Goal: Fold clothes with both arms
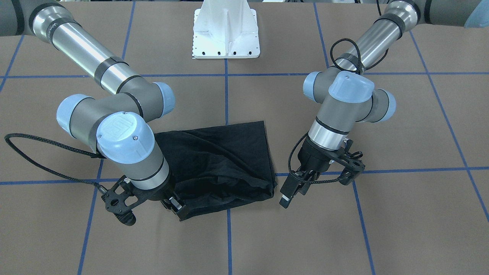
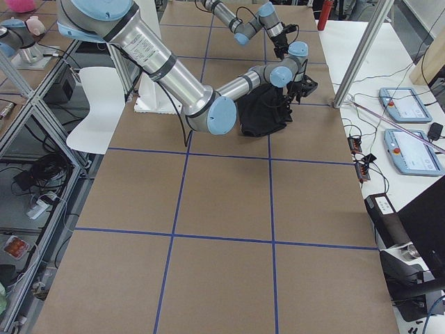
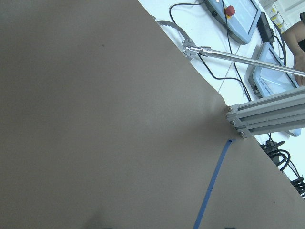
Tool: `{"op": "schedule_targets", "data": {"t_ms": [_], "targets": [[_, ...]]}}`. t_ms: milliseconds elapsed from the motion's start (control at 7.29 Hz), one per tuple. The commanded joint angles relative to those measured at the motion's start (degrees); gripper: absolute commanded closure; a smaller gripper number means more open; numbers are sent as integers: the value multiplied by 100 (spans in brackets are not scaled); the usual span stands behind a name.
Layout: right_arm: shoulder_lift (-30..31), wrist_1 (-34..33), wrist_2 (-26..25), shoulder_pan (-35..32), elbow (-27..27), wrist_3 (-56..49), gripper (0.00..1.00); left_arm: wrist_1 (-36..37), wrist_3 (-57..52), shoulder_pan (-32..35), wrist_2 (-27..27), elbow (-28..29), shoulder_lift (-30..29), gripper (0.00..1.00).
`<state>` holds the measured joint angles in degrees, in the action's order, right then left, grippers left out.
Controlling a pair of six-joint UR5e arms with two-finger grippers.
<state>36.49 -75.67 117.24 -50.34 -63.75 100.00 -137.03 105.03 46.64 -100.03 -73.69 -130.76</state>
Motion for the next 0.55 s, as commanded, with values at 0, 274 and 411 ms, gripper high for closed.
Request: {"op": "schedule_targets", "data": {"t_ms": [0, 274, 411], "targets": [[16, -36, 176, -186, -49, -112, 0, 44, -166, 90, -445, -258, 41, 0], [339, -551, 421, -484, -556, -731, 0, 464, -1363, 126, -578, -1352, 793, 1], [864, -954, 422, -616, -1273, -1458, 0, 858, -2180, 160, -605, -2133, 1363, 0]]}}
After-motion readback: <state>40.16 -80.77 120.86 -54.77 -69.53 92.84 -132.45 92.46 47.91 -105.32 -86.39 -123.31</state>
